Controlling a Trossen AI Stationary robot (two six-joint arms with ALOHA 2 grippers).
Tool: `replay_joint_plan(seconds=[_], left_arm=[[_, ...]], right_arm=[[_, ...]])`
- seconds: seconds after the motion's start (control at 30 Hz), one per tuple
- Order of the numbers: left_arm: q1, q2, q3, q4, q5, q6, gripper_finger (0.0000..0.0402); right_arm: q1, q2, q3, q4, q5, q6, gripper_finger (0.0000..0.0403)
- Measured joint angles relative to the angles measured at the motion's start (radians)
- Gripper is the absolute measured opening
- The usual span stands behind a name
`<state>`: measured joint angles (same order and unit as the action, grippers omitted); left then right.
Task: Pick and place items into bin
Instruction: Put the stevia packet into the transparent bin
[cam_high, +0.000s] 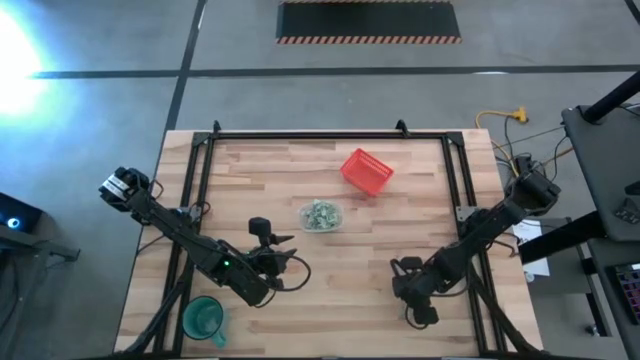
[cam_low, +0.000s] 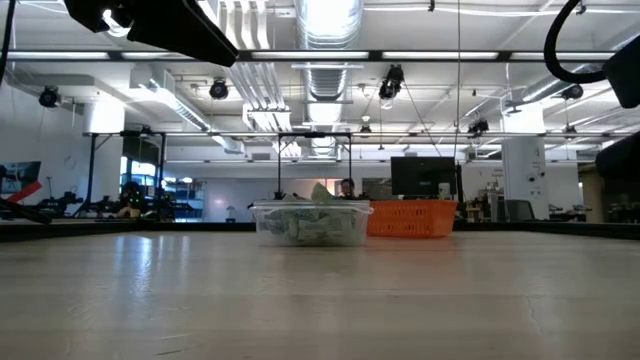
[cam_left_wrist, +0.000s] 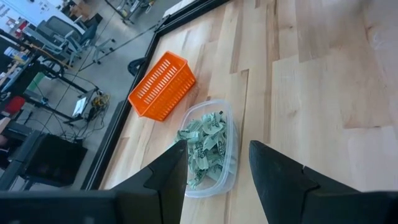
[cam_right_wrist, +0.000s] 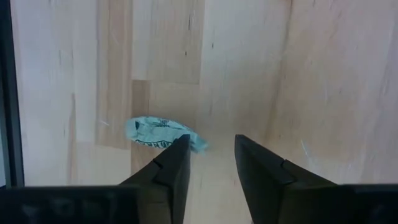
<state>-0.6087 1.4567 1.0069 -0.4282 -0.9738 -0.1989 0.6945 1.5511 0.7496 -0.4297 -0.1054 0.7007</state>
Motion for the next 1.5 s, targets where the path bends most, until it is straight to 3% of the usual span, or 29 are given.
replay_joint_plan(seconds=[0.33, 0.9, 1.1, 1.5], left_arm=[[0.0, 0.0, 0.0, 0.0, 0.0, 0.0, 0.0155], [0.001, 0.0, 0.0, 0.0, 0.0, -0.003, 0.0155], [0.0, 0.0, 0.0, 0.001, 0.0, -0.003, 0.0155], [0.002, 0.0, -0.001, 0.001, 0.0, -0.004, 0.0155]], right_arm=[[0.001, -0.007, -0.002, -0.003, 0.0, 0.0, 0.0139], [0.01, -0.061, -0.006, 0.002, 0.0, 0.013, 0.0128], [0.049, -0.051, -0.025, 0.079, 0.001, 0.057, 0.0131], [0.083, -0.039, -0.04, 0.104, 0.097, 0.067, 0.0126]])
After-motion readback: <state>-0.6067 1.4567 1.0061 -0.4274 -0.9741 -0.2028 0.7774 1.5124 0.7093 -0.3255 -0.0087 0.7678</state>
